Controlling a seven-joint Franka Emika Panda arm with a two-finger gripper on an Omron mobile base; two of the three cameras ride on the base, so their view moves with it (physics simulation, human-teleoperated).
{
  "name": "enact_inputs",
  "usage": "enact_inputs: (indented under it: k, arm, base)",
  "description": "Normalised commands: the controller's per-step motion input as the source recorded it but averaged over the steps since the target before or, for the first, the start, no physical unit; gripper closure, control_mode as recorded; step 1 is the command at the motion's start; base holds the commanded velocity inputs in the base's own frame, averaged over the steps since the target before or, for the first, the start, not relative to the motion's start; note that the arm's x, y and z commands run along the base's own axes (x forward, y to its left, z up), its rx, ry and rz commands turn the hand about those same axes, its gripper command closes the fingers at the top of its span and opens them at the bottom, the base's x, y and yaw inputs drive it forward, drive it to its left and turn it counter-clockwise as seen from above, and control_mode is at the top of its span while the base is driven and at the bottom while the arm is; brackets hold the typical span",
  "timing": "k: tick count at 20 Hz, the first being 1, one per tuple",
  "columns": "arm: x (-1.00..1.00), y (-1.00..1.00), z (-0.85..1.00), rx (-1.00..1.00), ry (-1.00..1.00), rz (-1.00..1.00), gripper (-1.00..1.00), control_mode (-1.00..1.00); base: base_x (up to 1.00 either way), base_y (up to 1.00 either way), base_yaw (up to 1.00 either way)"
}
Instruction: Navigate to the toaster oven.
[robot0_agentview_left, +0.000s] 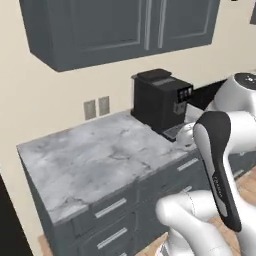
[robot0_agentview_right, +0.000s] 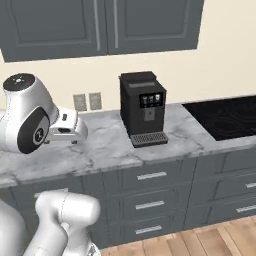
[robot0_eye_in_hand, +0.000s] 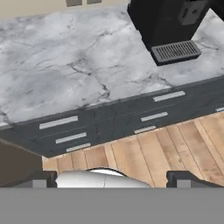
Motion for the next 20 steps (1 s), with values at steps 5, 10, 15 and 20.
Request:
enact_inputs:
  k: [5, 10, 15, 20]
  arm:
    - [0.0, 0.0, 0.0, 0.0, 0.0, 0.0, -1.0, 1.0]
    - [0.0, 0.0, 0.0, 0.0, 0.0, 0.0, -1.0, 1.0]
    - [0.0, 0.0, 0.0, 0.0, 0.0, 0.0, -1.0, 1.0]
    - [0.0, 0.0, 0.0, 0.0, 0.0, 0.0, -1.0, 1.0]
  base:
    - [-0.04, 0.0, -0.99]
    - [0.0, 0.0, -0.96]
    - [0.07, 0.0, -0.81]
    - [0.01, 0.0, -0.8]
